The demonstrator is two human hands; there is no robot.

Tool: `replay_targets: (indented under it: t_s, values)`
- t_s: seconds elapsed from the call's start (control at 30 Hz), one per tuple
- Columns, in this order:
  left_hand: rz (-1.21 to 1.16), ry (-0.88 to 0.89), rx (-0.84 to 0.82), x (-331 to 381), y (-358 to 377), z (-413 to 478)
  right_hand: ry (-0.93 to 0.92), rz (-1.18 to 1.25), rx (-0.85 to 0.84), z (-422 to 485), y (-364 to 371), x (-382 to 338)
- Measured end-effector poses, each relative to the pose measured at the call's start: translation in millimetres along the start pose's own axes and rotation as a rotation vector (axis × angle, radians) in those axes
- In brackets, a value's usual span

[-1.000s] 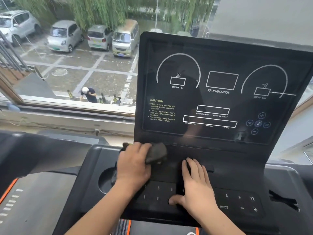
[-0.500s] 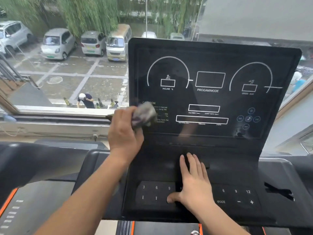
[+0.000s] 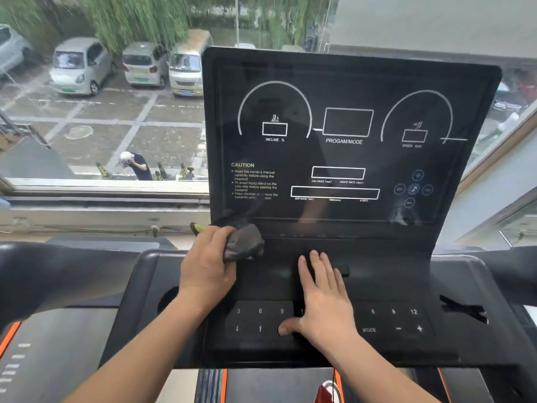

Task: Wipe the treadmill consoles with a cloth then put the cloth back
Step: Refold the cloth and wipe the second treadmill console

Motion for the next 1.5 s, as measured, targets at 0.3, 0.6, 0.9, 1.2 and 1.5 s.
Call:
replay_targets:
  t_s: [0.3, 0.6, 0.9, 1.2, 1.5]
  values:
    - [0.031, 0.032, 0.037, 62.9, 10.1, 28.8, -0.028, 0.011, 0.054, -0.2, -0.8, -0.7]
    - [0.13, 0.172, -0.077, 90.1, 22.8, 30.0, 0.103, 0.238, 0.558, -35.1, -32.2, 129.5]
    - [0.06, 0.235, -0.265, 207.3, 112.6, 44.7, 0.27, 0.36, 0.399, -36.2, -13.6, 209.4]
    - [-0.033, 0.467, -0.474, 336.3, 209.2, 45.9, 0.147, 0.508, 0.393, -38.8, -16.4, 240.7]
    - [-0.02, 0.489, -0.304, 274.1, 157.7, 47.2, 0.191, 0.411, 0.431, -36.0, -18.4, 225.8]
Point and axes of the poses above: each hand's wrist, its own z-axis towards the middle knuckle, its own y-axis out of the palm, x = y × z, the point moved 10 cm from there along z, towards the middle knuckle, and after that the axes turned 1 degree about y, right-handed, at the moved point
